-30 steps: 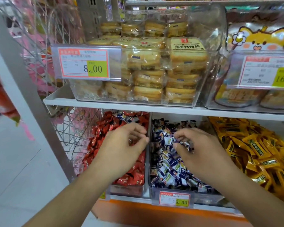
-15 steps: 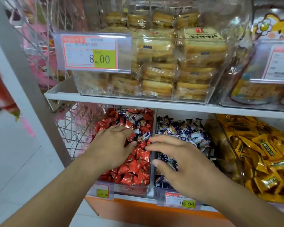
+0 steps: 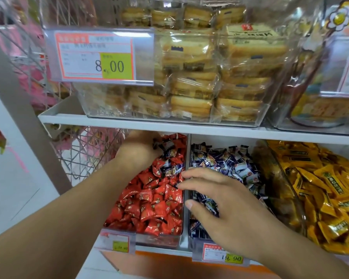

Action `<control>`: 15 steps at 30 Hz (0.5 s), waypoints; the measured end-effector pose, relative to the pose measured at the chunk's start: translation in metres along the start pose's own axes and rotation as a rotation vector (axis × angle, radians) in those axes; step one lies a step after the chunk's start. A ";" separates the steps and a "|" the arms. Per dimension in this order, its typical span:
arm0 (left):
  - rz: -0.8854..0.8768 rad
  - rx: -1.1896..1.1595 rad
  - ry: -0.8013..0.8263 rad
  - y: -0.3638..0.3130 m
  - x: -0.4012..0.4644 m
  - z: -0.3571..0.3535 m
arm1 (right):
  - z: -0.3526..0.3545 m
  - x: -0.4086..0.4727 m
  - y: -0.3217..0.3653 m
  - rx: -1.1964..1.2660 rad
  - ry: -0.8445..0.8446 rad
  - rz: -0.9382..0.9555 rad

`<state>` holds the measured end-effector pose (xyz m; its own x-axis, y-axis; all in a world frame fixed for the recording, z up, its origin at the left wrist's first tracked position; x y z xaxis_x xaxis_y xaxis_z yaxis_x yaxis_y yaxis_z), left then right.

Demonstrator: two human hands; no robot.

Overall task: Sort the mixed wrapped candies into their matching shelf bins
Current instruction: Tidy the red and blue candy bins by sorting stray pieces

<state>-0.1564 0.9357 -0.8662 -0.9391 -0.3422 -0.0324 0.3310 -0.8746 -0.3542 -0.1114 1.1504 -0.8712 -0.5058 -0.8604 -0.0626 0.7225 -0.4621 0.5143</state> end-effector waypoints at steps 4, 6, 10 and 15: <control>-0.021 -0.002 0.054 -0.001 0.012 -0.010 | 0.000 0.000 -0.001 -0.010 -0.003 -0.006; -0.020 0.025 0.084 0.001 0.016 -0.015 | 0.000 -0.001 0.000 -0.010 0.000 -0.008; -0.041 0.067 0.140 -0.001 0.023 -0.020 | 0.001 -0.001 0.002 -0.003 -0.001 -0.008; -0.054 0.046 0.090 0.001 0.025 -0.020 | -0.001 0.000 0.002 -0.003 -0.002 -0.010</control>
<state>-0.1815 0.9334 -0.8860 -0.9594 -0.2640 -0.0994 0.2820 -0.9065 -0.3141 -0.1091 1.1495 -0.8706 -0.5139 -0.8553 -0.0660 0.7187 -0.4713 0.5112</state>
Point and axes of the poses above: each hand's wrist, its own x-axis towards the middle knuckle, its own z-axis out of the back of the hand, y = z × x, the point moved 10 cm from there along x, towards the middle knuckle, and after that the axes turned 11 degrees about y, right-handed, at the moved point
